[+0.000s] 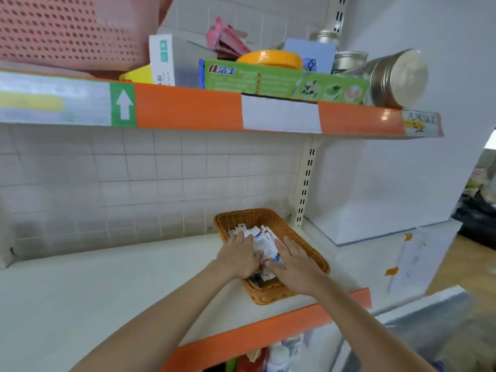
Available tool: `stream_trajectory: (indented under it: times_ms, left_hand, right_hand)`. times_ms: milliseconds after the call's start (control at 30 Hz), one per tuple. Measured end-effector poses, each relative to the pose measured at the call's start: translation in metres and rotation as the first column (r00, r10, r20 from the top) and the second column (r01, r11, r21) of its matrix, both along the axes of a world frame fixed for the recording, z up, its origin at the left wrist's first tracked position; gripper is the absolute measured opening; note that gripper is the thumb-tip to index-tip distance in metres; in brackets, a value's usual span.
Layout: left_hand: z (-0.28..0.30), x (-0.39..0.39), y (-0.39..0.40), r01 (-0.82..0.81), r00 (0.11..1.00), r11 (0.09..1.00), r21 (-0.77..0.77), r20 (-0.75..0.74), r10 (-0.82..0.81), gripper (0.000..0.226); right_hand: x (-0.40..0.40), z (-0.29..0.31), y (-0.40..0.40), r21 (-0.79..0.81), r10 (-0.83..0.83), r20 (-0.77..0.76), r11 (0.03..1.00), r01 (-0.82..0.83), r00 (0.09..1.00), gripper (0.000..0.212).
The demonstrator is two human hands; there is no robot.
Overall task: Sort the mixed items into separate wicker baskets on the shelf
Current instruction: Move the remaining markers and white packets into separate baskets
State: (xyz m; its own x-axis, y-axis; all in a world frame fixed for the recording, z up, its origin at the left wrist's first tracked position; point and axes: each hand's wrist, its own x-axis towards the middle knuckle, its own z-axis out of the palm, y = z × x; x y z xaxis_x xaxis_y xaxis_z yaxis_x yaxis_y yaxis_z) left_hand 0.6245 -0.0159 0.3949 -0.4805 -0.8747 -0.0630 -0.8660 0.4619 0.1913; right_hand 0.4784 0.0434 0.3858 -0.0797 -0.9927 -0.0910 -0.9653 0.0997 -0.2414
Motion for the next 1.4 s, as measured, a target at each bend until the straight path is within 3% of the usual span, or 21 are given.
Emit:
stream_trajectory:
  times_ms: [367,533,800,1000,1267,1400]
  left_hand:
    - [-0.007,-0.030,-0.039,-0.097,0.963,0.988,-0.120,0.241,0.124,0.062]
    - [-0.012,-0.044,-0.048,-0.149,0.937,0.976,-0.162,0.294,0.191,0.063]
    - [-0.015,-0.049,-0.049,-0.259,0.929,0.945,-0.202,0.215,0.301,0.056]
    - [-0.017,-0.049,-0.053,-0.282,0.938,0.939,-0.197,0.147,0.313,0.058]
    - [-0.019,-0.051,-0.055,-0.303,0.938,0.936,-0.177,0.121,0.326,0.048]
    - [-0.018,-0.052,-0.054,-0.306,0.933,0.933,-0.192,0.137,0.334,0.035]
  right_hand:
    - [-0.022,-0.005,-0.065,0.023,0.089,-0.016,0.996,-0.089,0.996,0.065]
    - [-0.027,-0.001,-0.088,-0.001,0.098,-0.110,0.995,-0.099,0.989,0.047]
    - [-0.027,-0.014,-0.102,-0.076,0.117,-0.157,0.989,-0.130,0.981,0.028]
    - [-0.029,-0.012,-0.099,-0.092,0.159,-0.096,0.982,-0.168,0.983,0.022]
    - [-0.033,-0.015,-0.099,-0.118,0.156,0.026,0.981,-0.152,0.987,0.025]
    - [-0.032,-0.015,-0.101,-0.151,0.159,0.089,0.978,-0.145,0.983,0.016]
